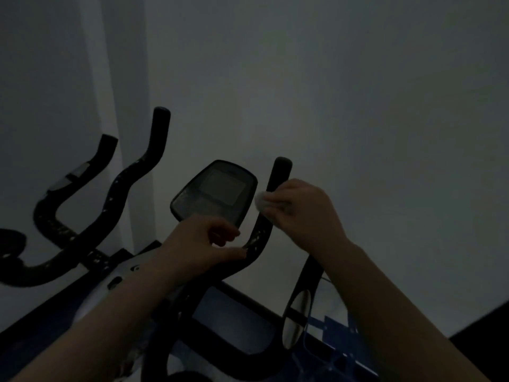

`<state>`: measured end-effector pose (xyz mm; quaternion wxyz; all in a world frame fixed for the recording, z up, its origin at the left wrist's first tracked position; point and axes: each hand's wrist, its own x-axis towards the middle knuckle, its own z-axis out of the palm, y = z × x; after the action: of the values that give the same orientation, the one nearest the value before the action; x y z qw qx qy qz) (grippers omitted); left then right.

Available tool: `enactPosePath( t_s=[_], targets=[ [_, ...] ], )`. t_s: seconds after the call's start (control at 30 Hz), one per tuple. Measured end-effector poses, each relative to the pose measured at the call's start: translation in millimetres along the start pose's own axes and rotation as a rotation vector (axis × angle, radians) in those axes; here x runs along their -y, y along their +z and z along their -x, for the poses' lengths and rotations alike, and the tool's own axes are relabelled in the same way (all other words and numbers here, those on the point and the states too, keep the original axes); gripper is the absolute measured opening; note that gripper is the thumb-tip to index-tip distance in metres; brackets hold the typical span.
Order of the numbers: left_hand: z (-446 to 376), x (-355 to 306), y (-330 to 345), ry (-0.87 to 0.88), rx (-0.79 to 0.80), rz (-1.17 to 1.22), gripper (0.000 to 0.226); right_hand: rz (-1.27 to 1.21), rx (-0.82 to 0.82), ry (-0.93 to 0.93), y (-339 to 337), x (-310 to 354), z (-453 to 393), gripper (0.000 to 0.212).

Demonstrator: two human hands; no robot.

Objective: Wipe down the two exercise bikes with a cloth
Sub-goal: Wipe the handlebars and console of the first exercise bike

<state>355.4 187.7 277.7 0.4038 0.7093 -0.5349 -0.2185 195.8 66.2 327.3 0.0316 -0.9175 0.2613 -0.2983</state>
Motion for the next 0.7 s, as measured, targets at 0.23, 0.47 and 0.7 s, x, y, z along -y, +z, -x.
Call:
enactPosePath(
  t_s=[0.23, 0.47, 0.7],
  targets=[
    [25.3, 7.6, 12.0, -0.028, -0.084, -0.106, 0.038, -0.096, 0.426, -0.183, -1.5, -7.7, -0.2, 0.02],
    [29.1, 10.1, 17.8, -0.022, -0.125, -0.1, 0.031, 0.033, 0.246, -0.143, -1.3, -5.6, -11.4, 0.02],
    [29.9, 12.5, 20.1, -0.037, -0.139, -0.096, 0.027, -0.196, 0.223, -0.095, 6.9, -2.4, 34.4, 0.018]
  ],
)
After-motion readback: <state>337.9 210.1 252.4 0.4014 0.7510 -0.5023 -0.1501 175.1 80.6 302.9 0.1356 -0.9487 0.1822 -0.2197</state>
